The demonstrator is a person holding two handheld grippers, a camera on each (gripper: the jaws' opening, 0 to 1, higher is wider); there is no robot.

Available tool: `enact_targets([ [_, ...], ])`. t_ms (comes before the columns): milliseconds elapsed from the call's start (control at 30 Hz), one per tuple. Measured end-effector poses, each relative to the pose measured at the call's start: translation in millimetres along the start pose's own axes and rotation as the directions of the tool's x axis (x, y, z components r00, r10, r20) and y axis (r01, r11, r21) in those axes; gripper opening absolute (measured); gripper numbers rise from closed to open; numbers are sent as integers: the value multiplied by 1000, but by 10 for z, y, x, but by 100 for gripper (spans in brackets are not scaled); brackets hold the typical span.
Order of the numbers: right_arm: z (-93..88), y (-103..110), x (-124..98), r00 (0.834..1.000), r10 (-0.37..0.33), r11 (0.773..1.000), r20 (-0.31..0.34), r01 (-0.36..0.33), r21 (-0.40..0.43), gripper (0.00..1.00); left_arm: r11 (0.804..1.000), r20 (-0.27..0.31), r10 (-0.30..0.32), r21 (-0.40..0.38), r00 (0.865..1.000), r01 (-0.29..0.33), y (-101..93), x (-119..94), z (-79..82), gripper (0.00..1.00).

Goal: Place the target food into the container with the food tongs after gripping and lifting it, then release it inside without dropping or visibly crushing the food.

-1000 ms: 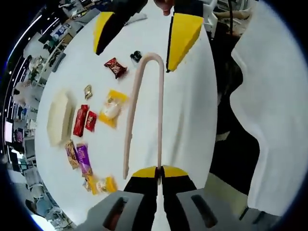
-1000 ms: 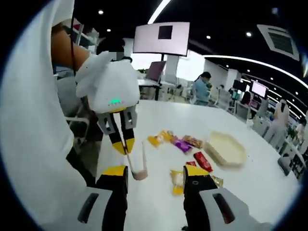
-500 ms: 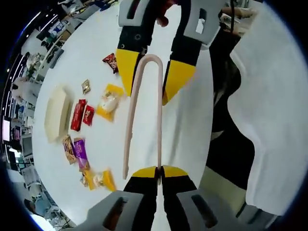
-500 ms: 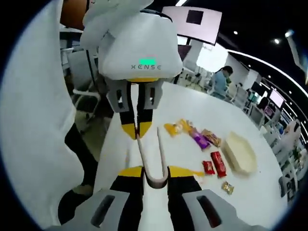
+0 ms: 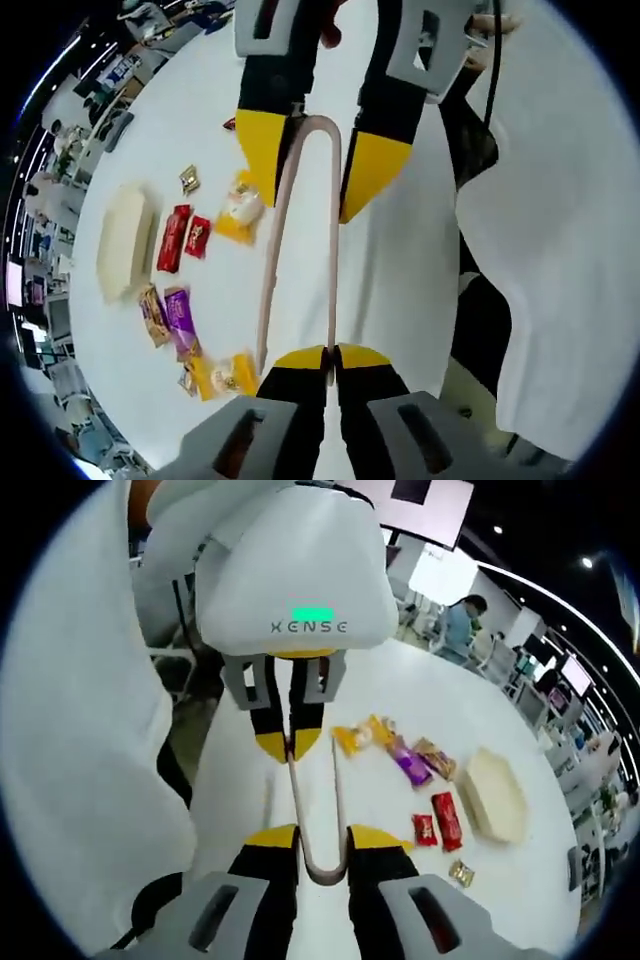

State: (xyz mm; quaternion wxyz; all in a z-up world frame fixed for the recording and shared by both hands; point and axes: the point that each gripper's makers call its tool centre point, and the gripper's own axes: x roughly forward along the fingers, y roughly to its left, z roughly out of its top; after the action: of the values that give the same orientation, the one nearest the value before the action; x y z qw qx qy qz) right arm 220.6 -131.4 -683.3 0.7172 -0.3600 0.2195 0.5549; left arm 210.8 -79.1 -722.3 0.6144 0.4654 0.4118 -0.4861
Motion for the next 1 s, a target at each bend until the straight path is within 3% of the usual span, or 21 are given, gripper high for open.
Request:
enact_targets([
  [200, 51, -43, 99, 997, -6, 999, -71, 3, -45, 18, 1000, 72, 6, 15, 997, -7, 98, -34, -21, 0],
  [300, 73, -35, 151, 996, 0, 1000, -88, -2, -20, 17, 1000, 73, 2, 16, 997, -3, 107, -27, -64, 0],
  [433, 85, -39, 187, 996, -4, 1000, -87, 4, -8, 16, 999, 174, 31, 37, 984, -38, 157, -15, -106, 1],
  [500, 56, -61, 165, 995, -24, 1000, -102, 26, 17, 16, 998, 278, 56, 20, 959, -64, 205, -20, -47, 2],
  [533, 64, -67, 142, 994, -34, 999, -104, 37, 25, 16, 998, 323, 69, -23, 944, -65, 223, -34, -28, 3],
  [567, 69, -58, 97, 994, -45, 996, -104, 52, 69, 16, 994, 391, 82, -95, 917, -49, 238, -91, 14, 5],
  [633, 148, -38, 45, 998, -51, 986, -46, 58, 156, 16, 982, 499, 101, -191, 861, -5, 256, -207, 115, 17],
  [667, 146, -40, 36, 998, -53, 984, -43, 60, 168, 16, 959, 568, 137, -282, 812, 35, 317, -284, 159, 22],
  [700, 128, -51, 15, 998, -56, 979, -39, 63, 195, 16, 944, 621, 163, -325, 766, 62, 373, -344, 182, 27],
  [733, 89, -103, -15, 996, -80, 976, -43, 87, 199, 16, 929, 646, 190, -361, 739, 76, 416, -359, 167, 27],
  [800, 31, -124, -66, 995, -85, 966, -51, 95, 239, 16, 916, 675, 239, -396, 698, 70, 489, -394, 159, 34],
  [867, 22, -139, -165, 994, -98, 957, -40, 105, 270, 16, 873, 683, 262, -469, 682, 135, 498, -424, 158, 45],
  [900, 29, -134, -206, 995, -100, 954, -27, 103, 283, 16, 858, 701, 267, -485, 662, 168, 496, -461, 183, 50],
  [933, 21, -130, -246, 994, -110, 939, -13, 108, 327, 16, 849, 724, 273, -491, 633, 194, 494, -505, 203, 51],
  [967, -1, -135, -272, 993, -119, 932, -10, 115, 344, 16, 855, 734, 261, -478, 627, 203, 472, -517, 210, 51],
  [1000, -17, -129, -288, 993, -121, 930, -5, 115, 349, 16, 858, 728, 254, -473, 636, 199, 460, -504, 190, 51],
])
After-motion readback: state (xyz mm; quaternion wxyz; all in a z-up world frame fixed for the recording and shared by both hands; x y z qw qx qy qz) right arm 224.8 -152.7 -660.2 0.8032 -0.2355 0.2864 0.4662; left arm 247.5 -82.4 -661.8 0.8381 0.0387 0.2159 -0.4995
